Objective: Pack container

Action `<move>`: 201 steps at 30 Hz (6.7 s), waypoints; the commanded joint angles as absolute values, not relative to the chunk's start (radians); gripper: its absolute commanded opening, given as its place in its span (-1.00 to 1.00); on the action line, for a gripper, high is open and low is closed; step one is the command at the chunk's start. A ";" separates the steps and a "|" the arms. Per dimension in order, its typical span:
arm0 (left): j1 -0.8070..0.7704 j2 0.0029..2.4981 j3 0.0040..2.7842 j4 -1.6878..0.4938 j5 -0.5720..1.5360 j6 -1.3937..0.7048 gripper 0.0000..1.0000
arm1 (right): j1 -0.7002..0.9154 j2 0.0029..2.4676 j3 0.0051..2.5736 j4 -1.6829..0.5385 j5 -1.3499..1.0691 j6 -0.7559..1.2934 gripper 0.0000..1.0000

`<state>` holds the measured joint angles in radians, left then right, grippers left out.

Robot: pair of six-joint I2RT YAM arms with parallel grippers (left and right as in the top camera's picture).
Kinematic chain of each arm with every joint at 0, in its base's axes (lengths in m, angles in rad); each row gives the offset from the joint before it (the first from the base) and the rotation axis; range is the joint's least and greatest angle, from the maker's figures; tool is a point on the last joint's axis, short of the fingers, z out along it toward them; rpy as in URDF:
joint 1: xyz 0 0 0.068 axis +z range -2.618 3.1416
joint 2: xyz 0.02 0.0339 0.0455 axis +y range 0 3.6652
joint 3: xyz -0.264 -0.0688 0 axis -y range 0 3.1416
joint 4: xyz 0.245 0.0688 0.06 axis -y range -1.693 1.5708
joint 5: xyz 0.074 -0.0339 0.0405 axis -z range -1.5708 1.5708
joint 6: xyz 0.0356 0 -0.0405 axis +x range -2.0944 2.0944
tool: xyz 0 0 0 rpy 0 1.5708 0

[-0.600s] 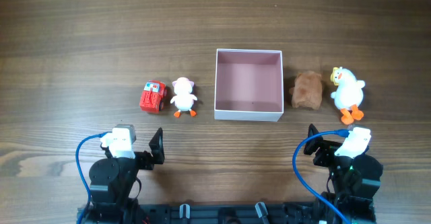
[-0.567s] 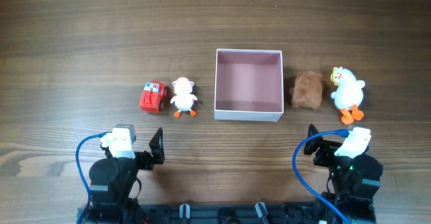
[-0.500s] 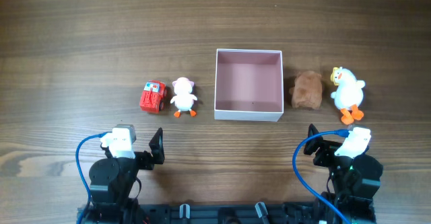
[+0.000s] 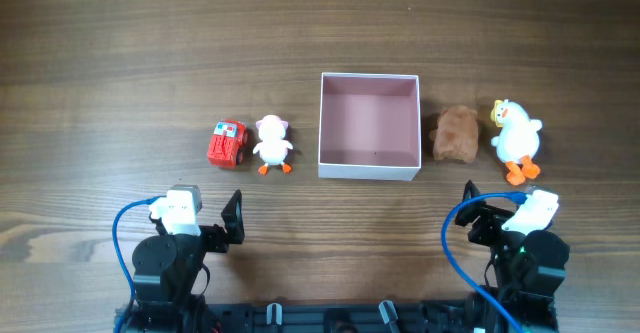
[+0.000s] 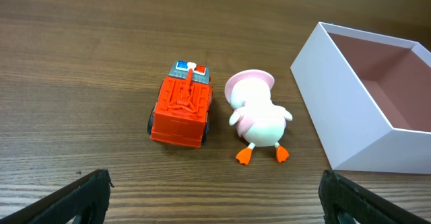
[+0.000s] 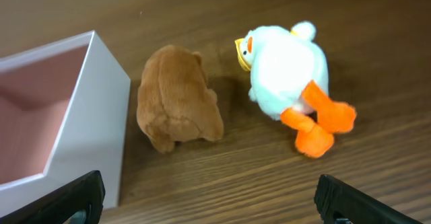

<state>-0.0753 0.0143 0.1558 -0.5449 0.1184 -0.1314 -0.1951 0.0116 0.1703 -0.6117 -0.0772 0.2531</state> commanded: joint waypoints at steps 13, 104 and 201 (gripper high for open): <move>-0.071 0.003 0.150 -0.499 0.138 -0.166 1.00 | -0.190 0.005 0.163 -0.617 -0.273 0.595 1.00; -0.069 1.337 1.095 -0.839 0.010 -0.266 1.00 | 0.222 1.418 1.330 -0.786 0.015 0.396 0.97; -0.090 1.812 1.095 -0.737 0.025 -0.029 0.71 | -0.352 1.556 1.145 -0.788 -0.053 0.499 1.00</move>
